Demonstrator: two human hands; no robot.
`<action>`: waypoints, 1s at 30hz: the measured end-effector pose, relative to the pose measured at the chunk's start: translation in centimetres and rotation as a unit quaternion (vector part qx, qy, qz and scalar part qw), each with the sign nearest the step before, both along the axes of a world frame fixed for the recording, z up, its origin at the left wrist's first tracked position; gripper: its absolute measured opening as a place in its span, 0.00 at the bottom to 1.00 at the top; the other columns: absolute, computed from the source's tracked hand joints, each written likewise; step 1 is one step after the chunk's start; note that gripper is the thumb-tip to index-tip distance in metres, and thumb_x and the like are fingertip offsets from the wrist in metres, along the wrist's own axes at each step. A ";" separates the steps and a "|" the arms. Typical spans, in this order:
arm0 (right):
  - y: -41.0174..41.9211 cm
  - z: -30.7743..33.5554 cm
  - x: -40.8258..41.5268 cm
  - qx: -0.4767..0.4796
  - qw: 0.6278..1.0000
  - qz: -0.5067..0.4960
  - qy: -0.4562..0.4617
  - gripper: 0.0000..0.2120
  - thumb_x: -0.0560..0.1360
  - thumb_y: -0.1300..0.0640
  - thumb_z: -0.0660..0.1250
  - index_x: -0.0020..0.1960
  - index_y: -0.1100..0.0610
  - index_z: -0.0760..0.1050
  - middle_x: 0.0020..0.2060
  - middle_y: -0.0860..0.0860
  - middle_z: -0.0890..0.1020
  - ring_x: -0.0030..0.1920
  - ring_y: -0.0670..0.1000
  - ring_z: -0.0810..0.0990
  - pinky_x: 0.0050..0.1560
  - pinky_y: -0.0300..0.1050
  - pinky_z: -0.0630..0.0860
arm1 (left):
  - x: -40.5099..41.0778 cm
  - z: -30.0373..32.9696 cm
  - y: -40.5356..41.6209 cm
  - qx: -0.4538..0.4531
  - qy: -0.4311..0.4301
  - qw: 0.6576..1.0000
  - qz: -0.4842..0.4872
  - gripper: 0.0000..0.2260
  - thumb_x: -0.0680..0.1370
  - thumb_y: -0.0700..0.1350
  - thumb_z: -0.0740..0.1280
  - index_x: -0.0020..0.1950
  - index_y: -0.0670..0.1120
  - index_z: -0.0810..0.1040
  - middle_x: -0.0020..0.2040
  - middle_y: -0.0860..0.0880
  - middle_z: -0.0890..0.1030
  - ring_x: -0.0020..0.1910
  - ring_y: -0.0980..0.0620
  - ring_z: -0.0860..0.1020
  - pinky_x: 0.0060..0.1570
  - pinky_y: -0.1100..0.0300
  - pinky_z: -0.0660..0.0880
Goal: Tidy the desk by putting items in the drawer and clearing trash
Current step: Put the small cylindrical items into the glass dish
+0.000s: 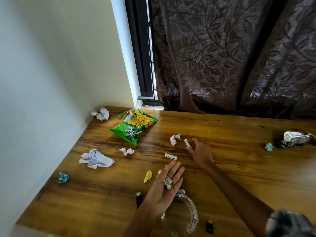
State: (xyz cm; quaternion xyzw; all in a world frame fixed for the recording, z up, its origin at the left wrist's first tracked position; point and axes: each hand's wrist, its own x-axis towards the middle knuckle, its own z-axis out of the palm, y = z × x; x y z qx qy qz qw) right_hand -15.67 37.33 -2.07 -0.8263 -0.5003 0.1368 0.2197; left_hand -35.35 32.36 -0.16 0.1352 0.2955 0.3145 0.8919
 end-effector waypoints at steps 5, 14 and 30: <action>0.1 -0.6 -0.5 0.057 0.995 -0.060 0.062 0.14 0.74 0.62 0.66 0.59 0.61 0.76 0.54 0.57 0.81 0.51 0.51 0.79 0.45 0.38 0.74 | 0.1 0.1 0.1 0.009 0.008 1.000 -0.003 0.22 0.74 0.47 0.61 0.67 0.42 0.72 0.65 0.45 0.77 0.67 0.48 0.73 0.70 0.53 0.64; -7.0 3.5 -5.1 0.087 0.936 0.078 0.333 0.10 0.71 0.60 0.71 0.44 0.45 0.79 0.39 0.41 0.82 0.38 0.34 0.80 0.36 0.26 0.73 | 0.2 -1.0 0.4 -0.025 0.004 0.999 0.023 0.22 0.73 0.47 0.63 0.65 0.40 0.73 0.61 0.42 0.80 0.59 0.47 0.79 0.58 0.52 0.72; -1.7 1.5 -4.3 0.071 0.984 0.135 0.090 0.11 0.74 0.58 0.67 0.56 0.57 0.78 0.50 0.50 0.79 0.46 0.45 0.77 0.47 0.38 0.74 | -2.4 -0.8 1.1 -0.016 -0.007 0.995 0.098 0.16 0.82 0.43 0.55 0.66 0.41 0.73 0.64 0.43 0.78 0.62 0.48 0.76 0.61 0.51 0.70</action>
